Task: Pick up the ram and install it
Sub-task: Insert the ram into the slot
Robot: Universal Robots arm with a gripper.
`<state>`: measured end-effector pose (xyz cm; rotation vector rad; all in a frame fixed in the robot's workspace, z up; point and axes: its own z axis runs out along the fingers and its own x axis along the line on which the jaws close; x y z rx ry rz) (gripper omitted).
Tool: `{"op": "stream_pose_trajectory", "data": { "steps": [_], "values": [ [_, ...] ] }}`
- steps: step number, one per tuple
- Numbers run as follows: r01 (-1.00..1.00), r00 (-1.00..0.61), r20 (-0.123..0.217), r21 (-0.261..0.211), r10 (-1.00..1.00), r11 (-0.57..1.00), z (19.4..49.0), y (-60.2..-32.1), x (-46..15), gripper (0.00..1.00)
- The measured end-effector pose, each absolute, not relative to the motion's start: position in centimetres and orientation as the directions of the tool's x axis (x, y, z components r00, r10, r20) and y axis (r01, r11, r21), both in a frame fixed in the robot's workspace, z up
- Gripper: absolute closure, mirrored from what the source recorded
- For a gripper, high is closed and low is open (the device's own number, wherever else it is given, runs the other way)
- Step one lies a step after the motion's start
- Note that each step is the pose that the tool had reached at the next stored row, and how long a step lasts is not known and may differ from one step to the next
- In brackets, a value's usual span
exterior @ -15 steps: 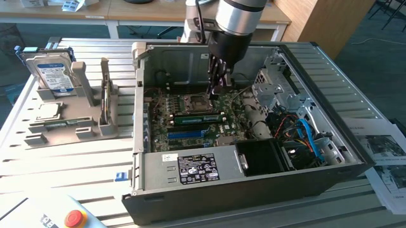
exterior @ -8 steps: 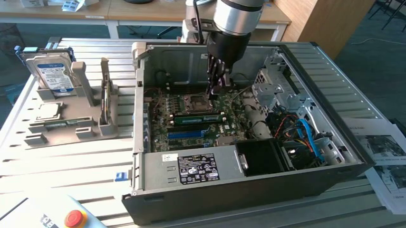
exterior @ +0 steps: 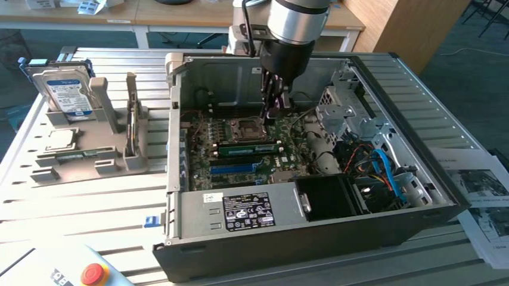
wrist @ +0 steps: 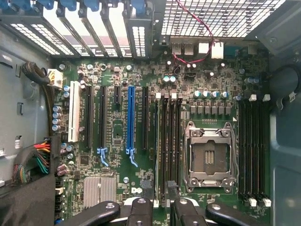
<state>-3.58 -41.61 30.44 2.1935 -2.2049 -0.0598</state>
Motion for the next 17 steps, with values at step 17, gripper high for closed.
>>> {"op": "stream_pose_trajectory", "data": {
  "steps": [17],
  "values": [
    [-0.999,-0.004,-0.005,0.049,-1.000,0.004,31.26,-41.61,-3.58,0.75]
  ]
}}
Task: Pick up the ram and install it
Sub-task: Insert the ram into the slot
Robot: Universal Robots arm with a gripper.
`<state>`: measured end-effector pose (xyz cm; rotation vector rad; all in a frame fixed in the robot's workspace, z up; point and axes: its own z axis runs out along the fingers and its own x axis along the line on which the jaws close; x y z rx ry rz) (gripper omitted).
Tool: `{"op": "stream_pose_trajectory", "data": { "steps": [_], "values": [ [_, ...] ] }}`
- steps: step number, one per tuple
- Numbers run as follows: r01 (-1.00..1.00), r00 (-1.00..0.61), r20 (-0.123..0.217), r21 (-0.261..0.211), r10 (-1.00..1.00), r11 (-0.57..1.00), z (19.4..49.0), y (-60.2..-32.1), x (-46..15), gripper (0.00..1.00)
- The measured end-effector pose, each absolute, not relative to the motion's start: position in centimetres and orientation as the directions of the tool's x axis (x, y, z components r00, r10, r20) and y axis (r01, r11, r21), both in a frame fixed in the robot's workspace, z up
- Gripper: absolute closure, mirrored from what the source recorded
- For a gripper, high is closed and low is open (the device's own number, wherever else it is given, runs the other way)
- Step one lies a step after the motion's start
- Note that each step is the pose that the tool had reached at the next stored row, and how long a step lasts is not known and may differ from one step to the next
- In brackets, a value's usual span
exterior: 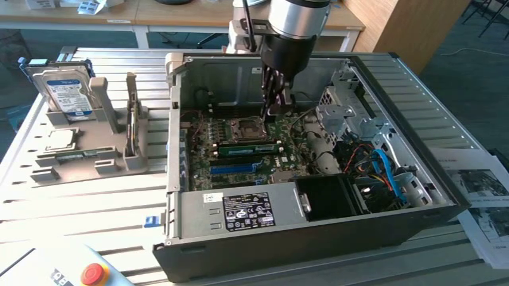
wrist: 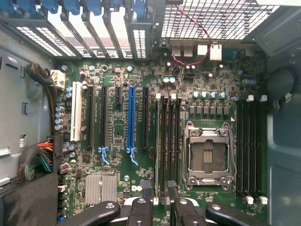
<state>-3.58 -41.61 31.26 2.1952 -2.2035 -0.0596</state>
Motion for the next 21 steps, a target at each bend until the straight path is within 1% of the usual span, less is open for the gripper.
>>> {"op": "stream_pose_trajectory", "data": {
  "steps": [14,16,21],
  "values": [
    [-0.999,-0.004,-0.005,0.047,-1.000,0.004,31.27,-41.61,-2.80,0.75],
    [-0.999,-0.004,-0.005,0.048,-1.000,0.004,31.86,-41.61,-2.80,0.75],
    [-0.999,-0.004,-0.005,0.047,-1.000,0.004,32.03,-41.61,-2.80,0.75]
  ]
}}
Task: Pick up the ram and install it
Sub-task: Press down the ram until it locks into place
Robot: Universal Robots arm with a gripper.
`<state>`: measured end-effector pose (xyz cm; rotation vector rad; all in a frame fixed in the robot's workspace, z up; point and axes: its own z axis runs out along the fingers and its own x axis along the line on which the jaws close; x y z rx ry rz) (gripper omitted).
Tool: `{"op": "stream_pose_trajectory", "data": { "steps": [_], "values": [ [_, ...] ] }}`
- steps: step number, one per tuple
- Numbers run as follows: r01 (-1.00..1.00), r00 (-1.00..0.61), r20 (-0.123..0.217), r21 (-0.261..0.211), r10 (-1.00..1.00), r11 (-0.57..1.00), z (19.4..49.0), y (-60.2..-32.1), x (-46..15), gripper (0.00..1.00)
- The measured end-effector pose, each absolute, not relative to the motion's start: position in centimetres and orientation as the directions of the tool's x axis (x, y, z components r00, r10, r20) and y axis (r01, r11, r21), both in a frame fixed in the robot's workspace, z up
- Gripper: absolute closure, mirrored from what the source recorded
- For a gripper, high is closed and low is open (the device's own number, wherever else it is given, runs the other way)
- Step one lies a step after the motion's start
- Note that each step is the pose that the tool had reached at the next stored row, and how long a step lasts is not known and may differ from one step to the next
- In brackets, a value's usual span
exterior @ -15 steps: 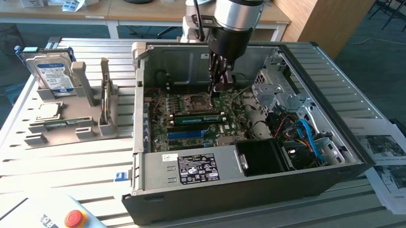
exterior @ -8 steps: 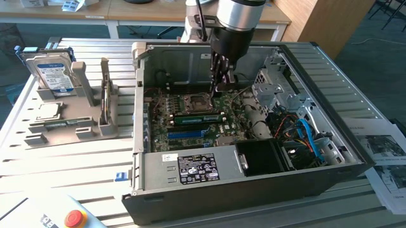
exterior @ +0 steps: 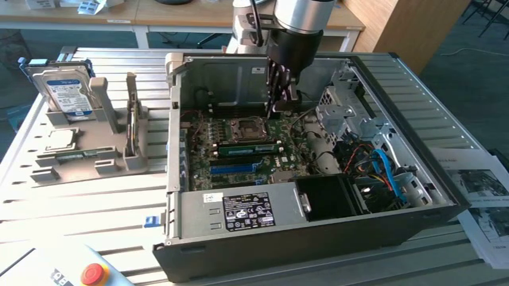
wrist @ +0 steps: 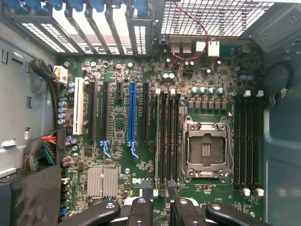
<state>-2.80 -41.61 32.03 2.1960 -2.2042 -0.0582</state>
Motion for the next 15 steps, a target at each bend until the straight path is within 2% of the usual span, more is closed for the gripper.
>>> {"op": "stream_pose_trajectory", "data": {
  "steps": [12,13,14,15],
  "values": [
    [-0.999,-0.004,-0.005,0.047,-1.000,0.004,32.03,-41.61,-2.80,0.75],
    [-0.999,-0.004,-0.005,0.047,-1.000,0.004,32.03,-41.61,-2.80,0.76],
    [-0.999,-0.004,-0.005,0.047,-1.000,0.004,32.03,-41.61,-2.80,0.83],
    [-0.999,-0.004,-0.005,0.047,-1.000,0.004,32.03,-41.61,-2.80,0.83]
  ]
}}
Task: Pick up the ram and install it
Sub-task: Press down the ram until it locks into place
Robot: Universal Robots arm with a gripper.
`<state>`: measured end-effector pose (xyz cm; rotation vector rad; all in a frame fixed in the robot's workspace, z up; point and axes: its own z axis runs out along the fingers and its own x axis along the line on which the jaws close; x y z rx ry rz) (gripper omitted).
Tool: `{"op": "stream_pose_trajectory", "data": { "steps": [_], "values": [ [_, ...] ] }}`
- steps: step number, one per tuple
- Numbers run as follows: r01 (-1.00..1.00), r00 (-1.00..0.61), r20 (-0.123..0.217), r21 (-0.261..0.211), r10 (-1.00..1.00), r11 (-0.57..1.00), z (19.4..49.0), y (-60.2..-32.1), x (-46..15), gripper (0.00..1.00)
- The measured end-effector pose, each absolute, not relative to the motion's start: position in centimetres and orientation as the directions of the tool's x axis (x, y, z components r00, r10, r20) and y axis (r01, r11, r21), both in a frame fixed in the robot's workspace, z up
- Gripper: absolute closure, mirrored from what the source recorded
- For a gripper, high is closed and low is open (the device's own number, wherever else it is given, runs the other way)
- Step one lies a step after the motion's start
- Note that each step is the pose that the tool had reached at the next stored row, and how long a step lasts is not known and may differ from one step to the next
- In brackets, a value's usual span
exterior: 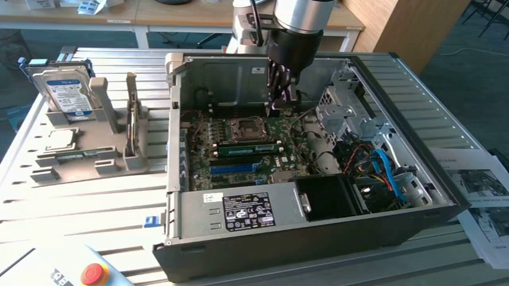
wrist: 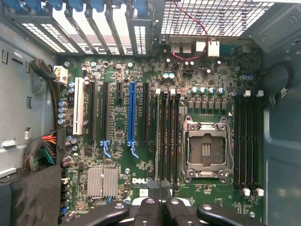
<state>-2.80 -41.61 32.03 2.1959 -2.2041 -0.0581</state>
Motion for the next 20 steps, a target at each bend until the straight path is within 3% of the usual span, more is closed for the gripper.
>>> {"op": "stream_pose_trajectory", "data": {
  "steps": [2,20],
  "values": [
    [-0.999,-0.004,-0.005,0.047,-1.000,0.004,32.0,-41.6,-2.8,0.90],
    [-0.999,-0.004,-0.005,0.049,-1.000,0.004,32.0,-41.7,-0.7,0.90]
  ]
}}
